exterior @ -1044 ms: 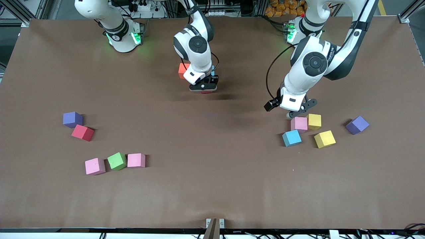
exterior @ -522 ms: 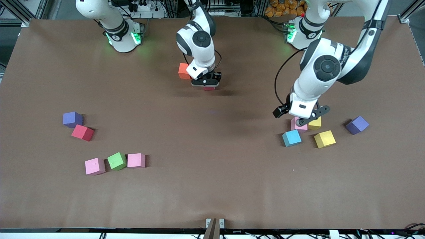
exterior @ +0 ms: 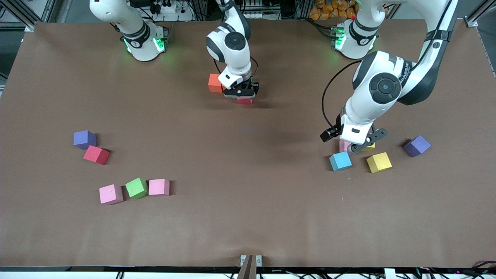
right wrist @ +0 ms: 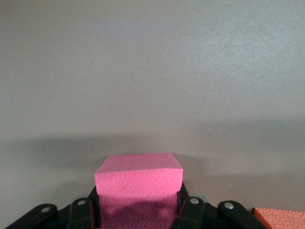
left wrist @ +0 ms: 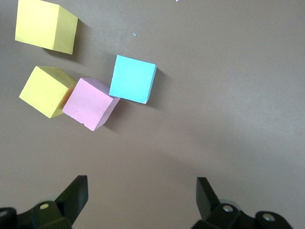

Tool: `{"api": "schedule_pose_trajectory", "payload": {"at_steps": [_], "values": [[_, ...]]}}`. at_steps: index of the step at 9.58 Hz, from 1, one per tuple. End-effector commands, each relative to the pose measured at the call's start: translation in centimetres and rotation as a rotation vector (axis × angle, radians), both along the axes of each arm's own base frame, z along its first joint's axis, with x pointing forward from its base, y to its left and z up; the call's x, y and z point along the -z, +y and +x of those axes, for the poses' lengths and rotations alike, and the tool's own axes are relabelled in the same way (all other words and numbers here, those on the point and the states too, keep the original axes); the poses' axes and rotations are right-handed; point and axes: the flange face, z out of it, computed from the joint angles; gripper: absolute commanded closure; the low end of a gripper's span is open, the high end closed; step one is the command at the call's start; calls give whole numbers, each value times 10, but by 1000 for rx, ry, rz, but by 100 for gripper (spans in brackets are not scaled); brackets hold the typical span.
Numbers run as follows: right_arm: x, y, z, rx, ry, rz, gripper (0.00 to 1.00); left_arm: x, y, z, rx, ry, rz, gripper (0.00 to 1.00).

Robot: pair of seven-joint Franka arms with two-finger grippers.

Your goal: Form number 2 with 11 blocks

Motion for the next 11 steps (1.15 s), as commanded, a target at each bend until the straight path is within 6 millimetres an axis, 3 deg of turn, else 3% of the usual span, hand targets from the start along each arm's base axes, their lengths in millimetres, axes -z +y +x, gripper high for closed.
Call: {"api": "schedule_pose_trajectory", "payload": {"at_steps": [1,6,11], "values": [[0,-4,-4,4,-12,-10,82,-4,-5,1,28,1,20,0],[1,-7,-4,-20,-11,-42,83,-5,-9,-2,36,11,23,0],[5,-9,-5,-26,-14,-62,83,-22,1,6,38,-26,23,0]]}}
